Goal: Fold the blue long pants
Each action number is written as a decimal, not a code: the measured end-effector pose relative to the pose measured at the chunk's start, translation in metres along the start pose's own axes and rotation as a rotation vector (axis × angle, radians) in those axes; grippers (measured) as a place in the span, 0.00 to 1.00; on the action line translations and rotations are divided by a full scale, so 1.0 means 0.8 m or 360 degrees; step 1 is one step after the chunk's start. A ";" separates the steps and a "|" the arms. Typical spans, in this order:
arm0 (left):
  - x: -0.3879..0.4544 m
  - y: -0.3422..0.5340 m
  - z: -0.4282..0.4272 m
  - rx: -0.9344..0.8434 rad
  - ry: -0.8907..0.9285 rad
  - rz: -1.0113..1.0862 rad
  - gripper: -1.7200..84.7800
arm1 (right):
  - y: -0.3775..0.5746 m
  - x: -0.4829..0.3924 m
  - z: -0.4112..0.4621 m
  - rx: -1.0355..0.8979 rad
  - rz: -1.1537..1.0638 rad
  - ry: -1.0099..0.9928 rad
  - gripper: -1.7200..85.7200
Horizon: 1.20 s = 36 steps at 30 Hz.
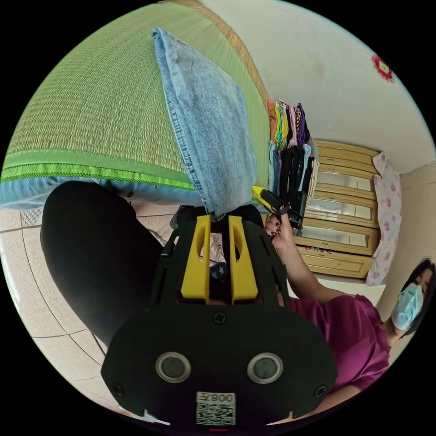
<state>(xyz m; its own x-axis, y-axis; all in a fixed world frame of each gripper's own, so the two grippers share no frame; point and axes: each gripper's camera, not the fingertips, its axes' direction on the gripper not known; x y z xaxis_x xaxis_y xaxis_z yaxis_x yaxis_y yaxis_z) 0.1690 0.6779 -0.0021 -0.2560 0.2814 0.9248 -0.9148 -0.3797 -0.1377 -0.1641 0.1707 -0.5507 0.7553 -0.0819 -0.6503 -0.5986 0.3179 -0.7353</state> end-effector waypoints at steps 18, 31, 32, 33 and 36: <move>-0.105 0.064 0.051 -0.0045 0.0326 -0.0246 0.11 | 0.044 0.045 0.009 0.0004 -0.0022 -0.0259 0.10; -0.112 0.149 0.050 0.0064 0.0506 -0.0187 0.10 | 0.053 0.080 0.106 -0.0184 0.0238 -0.0828 0.18; -0.113 0.152 0.051 0.0064 0.0509 -0.0187 0.10 | 0.051 0.085 0.105 -0.0151 0.0264 -0.0850 0.18; -0.113 0.160 0.052 0.0077 0.0516 -0.0193 0.10 | 0.050 0.087 0.105 -0.0144 0.0274 -0.0857 0.17; -0.120 0.178 0.053 0.0119 0.0567 -0.0220 0.10 | 0.051 0.095 0.108 -0.0151 0.0294 -0.0856 0.17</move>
<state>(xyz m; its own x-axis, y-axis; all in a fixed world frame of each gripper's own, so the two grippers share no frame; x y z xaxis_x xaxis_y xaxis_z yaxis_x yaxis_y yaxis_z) 0.0762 0.5592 -0.0951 -0.2367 0.6178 0.7499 -0.9262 -0.3766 0.0179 -0.1078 0.2589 -0.6133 0.6504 0.4669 -0.5992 -0.7362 0.1933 -0.6486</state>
